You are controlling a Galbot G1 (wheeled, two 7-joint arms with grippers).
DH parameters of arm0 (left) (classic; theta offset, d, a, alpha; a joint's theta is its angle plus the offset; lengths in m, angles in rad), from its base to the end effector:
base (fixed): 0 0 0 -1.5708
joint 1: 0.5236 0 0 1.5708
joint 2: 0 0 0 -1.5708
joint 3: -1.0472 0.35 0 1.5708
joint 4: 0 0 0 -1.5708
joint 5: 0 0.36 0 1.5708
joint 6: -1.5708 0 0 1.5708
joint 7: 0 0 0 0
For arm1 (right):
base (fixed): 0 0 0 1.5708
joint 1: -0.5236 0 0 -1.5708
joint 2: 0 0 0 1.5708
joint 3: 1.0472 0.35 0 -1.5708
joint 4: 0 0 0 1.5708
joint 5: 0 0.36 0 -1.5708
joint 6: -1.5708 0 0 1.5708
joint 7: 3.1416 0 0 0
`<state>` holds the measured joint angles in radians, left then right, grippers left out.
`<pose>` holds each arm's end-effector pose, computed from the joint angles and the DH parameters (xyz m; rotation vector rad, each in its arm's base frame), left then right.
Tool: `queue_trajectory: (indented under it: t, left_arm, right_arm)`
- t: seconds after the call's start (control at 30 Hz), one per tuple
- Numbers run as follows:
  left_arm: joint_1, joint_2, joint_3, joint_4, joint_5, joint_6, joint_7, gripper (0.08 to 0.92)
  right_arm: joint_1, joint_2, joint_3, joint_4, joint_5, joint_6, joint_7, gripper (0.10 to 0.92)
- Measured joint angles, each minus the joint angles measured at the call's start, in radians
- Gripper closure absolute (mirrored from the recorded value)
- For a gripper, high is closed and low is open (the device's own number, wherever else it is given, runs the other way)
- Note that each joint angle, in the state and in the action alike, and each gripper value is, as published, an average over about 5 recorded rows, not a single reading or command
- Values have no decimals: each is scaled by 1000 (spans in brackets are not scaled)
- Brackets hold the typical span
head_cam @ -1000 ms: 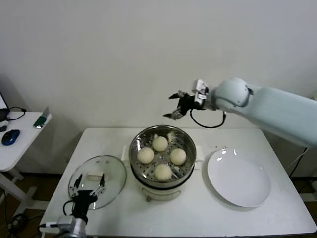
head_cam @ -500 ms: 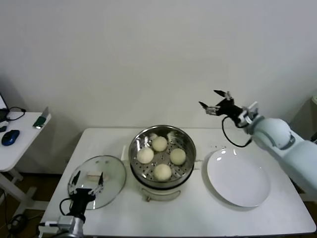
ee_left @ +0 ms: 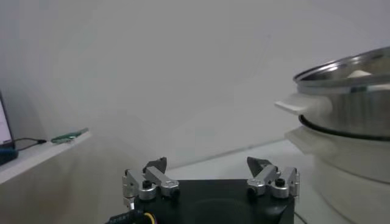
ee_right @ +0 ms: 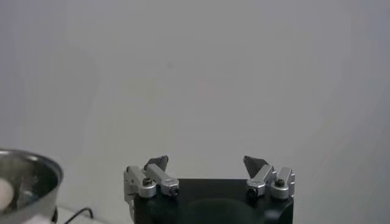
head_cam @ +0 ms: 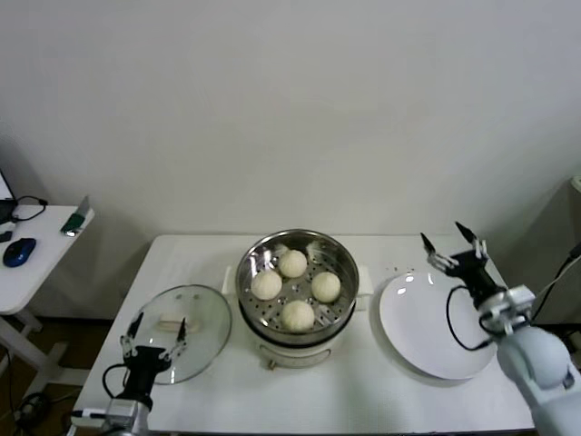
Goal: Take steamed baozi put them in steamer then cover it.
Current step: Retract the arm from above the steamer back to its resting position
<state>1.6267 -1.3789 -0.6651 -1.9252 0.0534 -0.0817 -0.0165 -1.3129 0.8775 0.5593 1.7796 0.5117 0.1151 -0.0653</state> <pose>0.1637 0.0897 -0.3603 0.0582 -2.9816 -0.4362 0.2861 -0.1857 -0.2890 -0.2902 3.0804 -0.2565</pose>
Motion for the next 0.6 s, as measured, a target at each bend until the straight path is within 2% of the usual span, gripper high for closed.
queue_trajectory:
  t: [0.27,0.6]
  left_arm:
    - [9,37,-30,24,143,-46,-47,177]
    - [32,118,-52,71,553,-74,-209,177]
  right_arm:
    - [-203,149,70,17,-83,134,-6,203]
    - [-291,279,89,-3,-147,240,-4,203]
